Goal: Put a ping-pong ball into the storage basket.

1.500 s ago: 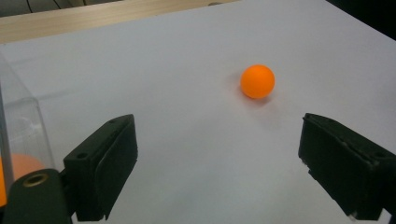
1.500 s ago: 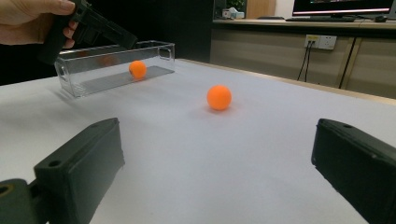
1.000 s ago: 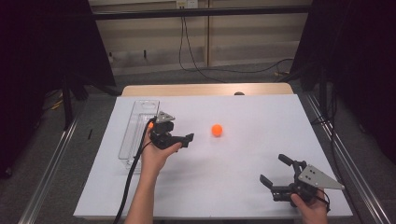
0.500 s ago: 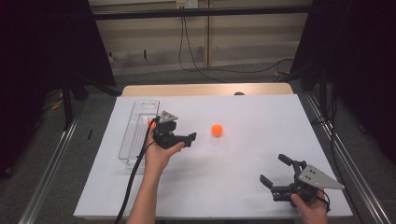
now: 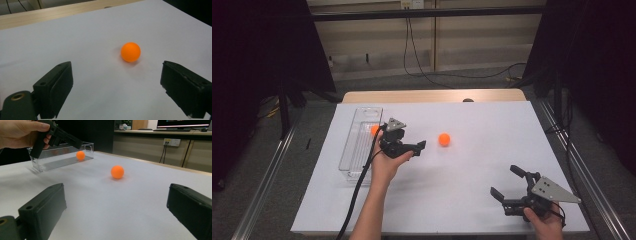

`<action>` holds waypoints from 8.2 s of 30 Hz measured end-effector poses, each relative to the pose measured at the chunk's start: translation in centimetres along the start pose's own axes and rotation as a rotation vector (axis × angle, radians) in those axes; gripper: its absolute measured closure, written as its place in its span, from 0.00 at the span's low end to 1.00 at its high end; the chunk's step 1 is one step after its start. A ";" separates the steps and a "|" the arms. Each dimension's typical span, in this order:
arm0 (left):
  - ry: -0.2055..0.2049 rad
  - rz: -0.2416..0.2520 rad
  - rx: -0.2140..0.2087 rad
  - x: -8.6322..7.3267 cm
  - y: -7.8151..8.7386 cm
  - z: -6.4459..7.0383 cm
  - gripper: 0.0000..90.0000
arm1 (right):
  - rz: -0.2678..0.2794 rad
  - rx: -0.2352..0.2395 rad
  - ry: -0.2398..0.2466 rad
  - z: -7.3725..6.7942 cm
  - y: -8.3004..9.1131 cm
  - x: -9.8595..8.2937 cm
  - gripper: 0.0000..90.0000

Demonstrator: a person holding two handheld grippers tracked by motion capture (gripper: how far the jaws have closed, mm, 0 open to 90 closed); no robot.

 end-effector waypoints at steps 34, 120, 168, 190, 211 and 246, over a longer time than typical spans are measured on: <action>-0.019 -0.028 -0.029 -0.3 -2.8 1.5 0.13 | -0.001 -0.004 -0.002 0.2 0.0 -0.1 0.02; -0.068 -0.061 -0.037 0.0 -8.7 3.6 0.13 | 0.007 0.001 -0.007 0.2 0.0 0.1 0.02; -0.047 -0.066 -0.043 -0.7 -12.1 3.7 0.34 | 0.002 0.001 -0.005 0.3 0.0 0.0 0.02; -0.001 -0.080 -0.029 -0.9 -12.6 3.3 0.47 | 0.008 0.004 -0.012 0.3 0.0 0.1 0.02; 0.016 -0.093 -0.045 -1.0 -12.4 3.6 0.57 | 0.005 0.000 -0.011 0.4 0.1 0.0 0.02; -0.034 -0.122 -0.085 -0.8 -8.0 4.5 0.57 | 0.004 0.002 -0.009 0.4 0.0 0.0 0.02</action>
Point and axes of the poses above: each handheld gripper's, and its own axes: y roughly backward along the jaws, x roughly out of its top, z roughly to its right, the point moved 8 cm from there along -y, roughly forward along the jaws, and after that the axes turned 2 degrees about y, right-handed, at the moved point
